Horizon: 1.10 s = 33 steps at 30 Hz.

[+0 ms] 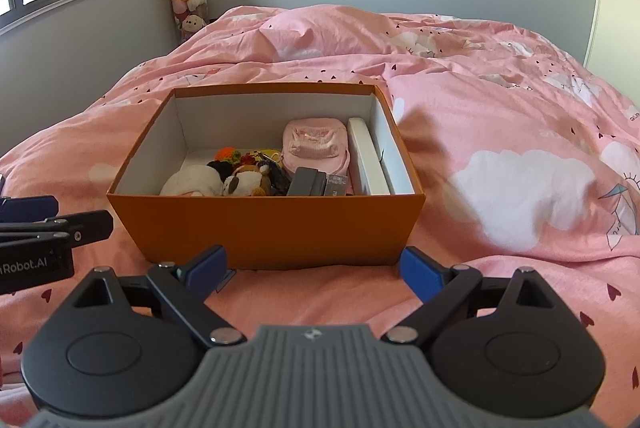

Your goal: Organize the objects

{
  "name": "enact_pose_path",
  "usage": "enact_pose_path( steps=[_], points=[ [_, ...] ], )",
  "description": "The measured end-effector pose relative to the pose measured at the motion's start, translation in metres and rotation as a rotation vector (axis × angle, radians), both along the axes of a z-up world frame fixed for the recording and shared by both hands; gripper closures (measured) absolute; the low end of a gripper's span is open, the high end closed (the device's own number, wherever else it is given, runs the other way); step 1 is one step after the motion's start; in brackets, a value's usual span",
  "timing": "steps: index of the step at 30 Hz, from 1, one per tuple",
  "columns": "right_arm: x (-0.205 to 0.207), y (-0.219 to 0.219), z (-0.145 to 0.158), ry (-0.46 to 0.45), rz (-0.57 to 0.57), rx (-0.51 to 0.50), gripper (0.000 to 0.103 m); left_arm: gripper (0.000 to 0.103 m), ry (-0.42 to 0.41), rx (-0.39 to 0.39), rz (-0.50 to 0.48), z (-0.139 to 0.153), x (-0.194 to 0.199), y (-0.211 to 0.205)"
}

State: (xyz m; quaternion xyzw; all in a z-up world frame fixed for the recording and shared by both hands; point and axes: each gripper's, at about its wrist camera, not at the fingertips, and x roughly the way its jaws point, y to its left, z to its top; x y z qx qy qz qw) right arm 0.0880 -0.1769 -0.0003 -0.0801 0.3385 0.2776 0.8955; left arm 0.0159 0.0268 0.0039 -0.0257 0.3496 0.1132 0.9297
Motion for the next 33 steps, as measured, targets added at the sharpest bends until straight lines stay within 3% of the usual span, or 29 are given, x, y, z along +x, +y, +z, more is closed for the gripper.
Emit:
enact_pose_path(
  steps=[12, 33],
  points=[
    [0.001, -0.001, -0.006, 0.036, 0.005, -0.003, 0.009, 0.02, 0.033, -0.019, -0.031, -0.007, 0.003, -0.004],
    [0.0, 0.0, -0.008, 0.045, 0.011, -0.005, 0.009, 0.015, 0.096, -0.04, 0.012, -0.017, 0.008, 0.0]
  ],
)
